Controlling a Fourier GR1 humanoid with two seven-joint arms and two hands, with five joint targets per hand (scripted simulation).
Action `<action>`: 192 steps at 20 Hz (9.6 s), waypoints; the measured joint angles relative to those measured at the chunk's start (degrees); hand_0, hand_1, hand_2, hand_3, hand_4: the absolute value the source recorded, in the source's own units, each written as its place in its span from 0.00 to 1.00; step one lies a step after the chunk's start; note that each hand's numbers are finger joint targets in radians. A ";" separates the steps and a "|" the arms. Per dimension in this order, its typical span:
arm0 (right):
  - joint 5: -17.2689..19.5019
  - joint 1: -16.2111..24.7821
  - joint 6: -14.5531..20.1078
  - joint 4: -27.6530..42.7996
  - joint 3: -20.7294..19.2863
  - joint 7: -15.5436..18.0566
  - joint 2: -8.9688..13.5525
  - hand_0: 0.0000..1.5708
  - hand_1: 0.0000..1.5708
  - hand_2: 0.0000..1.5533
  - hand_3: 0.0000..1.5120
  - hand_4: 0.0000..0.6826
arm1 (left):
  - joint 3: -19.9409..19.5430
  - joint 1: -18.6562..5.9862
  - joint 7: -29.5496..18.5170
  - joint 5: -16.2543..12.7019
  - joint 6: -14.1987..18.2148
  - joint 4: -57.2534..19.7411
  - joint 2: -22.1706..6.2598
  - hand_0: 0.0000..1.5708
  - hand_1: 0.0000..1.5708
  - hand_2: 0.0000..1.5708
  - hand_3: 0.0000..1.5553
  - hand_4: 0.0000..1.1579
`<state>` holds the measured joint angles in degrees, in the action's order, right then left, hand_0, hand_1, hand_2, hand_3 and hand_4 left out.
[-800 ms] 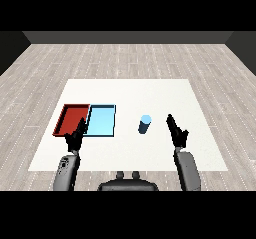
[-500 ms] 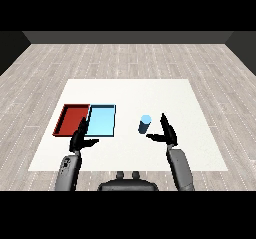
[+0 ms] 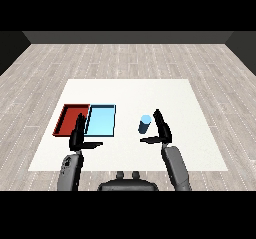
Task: Pick the blue can and put it in the blue box
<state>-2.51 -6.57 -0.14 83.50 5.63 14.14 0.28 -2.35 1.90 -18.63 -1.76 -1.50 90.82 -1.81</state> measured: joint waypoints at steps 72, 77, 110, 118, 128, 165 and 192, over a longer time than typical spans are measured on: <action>-14.91 -24.00 3.93 -45.21 -5.03 12.53 -0.02 0.00 0.00 0.32 0.00 0.00 | 0.36 0.10 -2.18 1.88 2.70 1.58 -0.11 0.00 0.00 0.00 0.00 0.00; -14.90 -26.79 9.64 -48.42 -4.31 12.00 -0.19 0.93 0.93 0.94 0.96 0.79 | -0.46 -0.18 -2.89 0.74 1.28 0.78 -0.94 0.00 0.00 0.00 0.00 0.00; -10.30 -26.53 19.77 -27.58 7.65 6.58 0.70 0.92 0.92 0.94 0.89 0.82 | 8.51 -4.00 -0.81 1.81 3.32 -2.42 1.63 0.00 0.00 0.00 0.00 0.00; -8.45 -18.28 14.13 -17.30 5.79 5.18 4.08 0.93 0.93 0.94 0.91 0.83 | 10.09 -7.67 0.90 0.18 4.52 -4.06 1.67 0.00 0.00 0.00 0.00 0.00; -4.58 -18.21 12.46 -12.49 4.37 0.81 3.24 0.92 0.92 0.95 0.92 0.84 | 17.02 -12.69 1.08 -4.20 9.36 -8.36 1.78 0.00 0.00 0.00 0.00 0.00; -10.56 -22.61 17.01 -14.05 15.54 3.15 -0.21 0.91 0.91 0.94 0.91 0.81 | 33.16 -27.97 -3.51 -19.18 23.11 -29.36 1.80 0.00 0.00 0.00 0.00 0.00; -11.06 -23.16 21.15 -10.89 22.02 0.98 0.72 0.92 0.92 0.94 0.90 0.75 | 37.54 -34.12 -4.21 -24.73 28.15 -35.05 0.44 0.00 0.00 0.25 0.00 0.67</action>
<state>-13.57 -29.73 21.02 72.60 27.64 15.12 1.00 35.19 -32.22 -22.85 -26.49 26.65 55.76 -1.37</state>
